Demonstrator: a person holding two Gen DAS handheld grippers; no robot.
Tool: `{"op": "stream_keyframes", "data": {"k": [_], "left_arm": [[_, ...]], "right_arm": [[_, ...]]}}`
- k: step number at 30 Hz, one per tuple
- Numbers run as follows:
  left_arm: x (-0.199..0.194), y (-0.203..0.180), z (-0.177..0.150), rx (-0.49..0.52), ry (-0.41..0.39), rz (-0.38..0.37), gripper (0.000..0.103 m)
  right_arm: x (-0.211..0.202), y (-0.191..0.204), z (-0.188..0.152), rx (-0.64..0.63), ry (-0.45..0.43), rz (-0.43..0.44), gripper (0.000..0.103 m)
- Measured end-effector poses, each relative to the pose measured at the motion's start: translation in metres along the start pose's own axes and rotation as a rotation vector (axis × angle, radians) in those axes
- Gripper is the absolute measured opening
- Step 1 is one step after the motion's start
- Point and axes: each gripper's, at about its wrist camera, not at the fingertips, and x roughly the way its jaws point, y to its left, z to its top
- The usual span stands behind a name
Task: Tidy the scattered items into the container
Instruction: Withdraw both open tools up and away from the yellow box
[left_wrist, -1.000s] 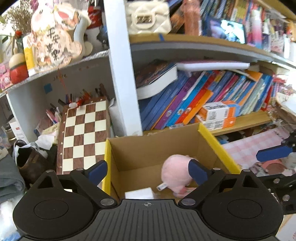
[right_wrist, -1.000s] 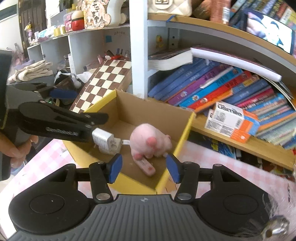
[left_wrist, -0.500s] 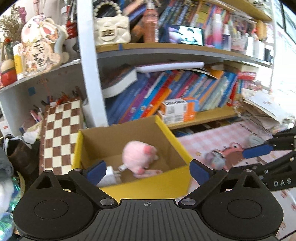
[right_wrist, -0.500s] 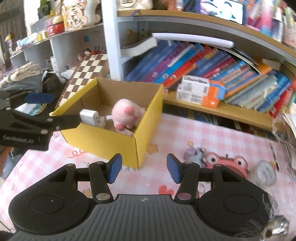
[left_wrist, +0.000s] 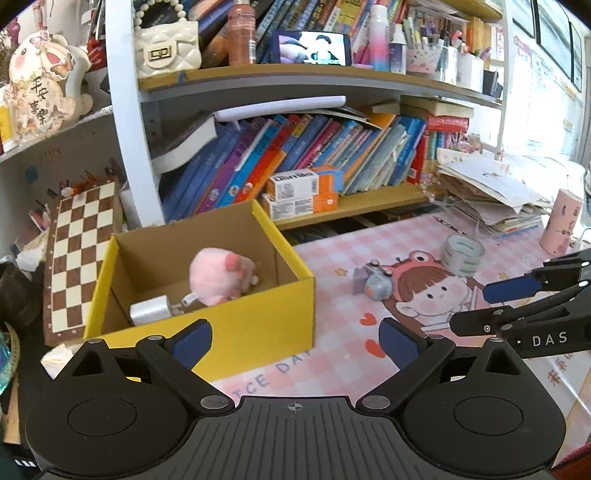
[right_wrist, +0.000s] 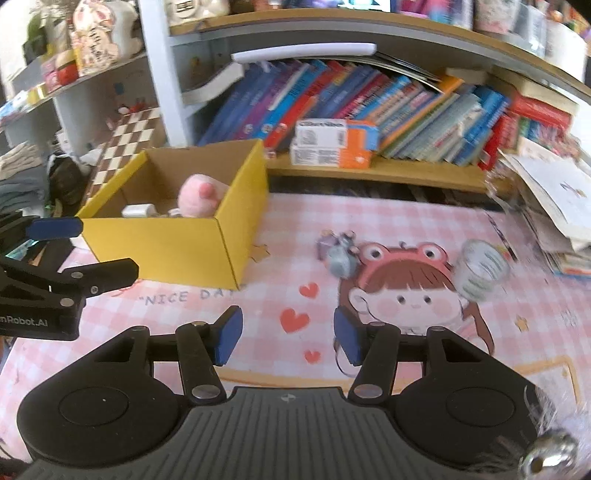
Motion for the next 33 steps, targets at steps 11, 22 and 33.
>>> {"op": "stream_keyframes", "data": {"k": [11,22,33], "left_arm": [[0.001,-0.017,-0.007,0.004,0.021,-0.025,0.098],[0.008,-0.035,-0.011,0.034,0.059,-0.046,0.099],[0.028,-0.059,-0.002,0.107,0.098,-0.084,0.099]], "right_arm": [[-0.007,-0.01,-0.02,0.051,-0.002,-0.076,0.055],[-0.005,-0.023,-0.026,0.086,0.003,-0.095,0.057],[-0.001,-0.049,-0.027,0.149,-0.003,-0.118,0.059]]}}
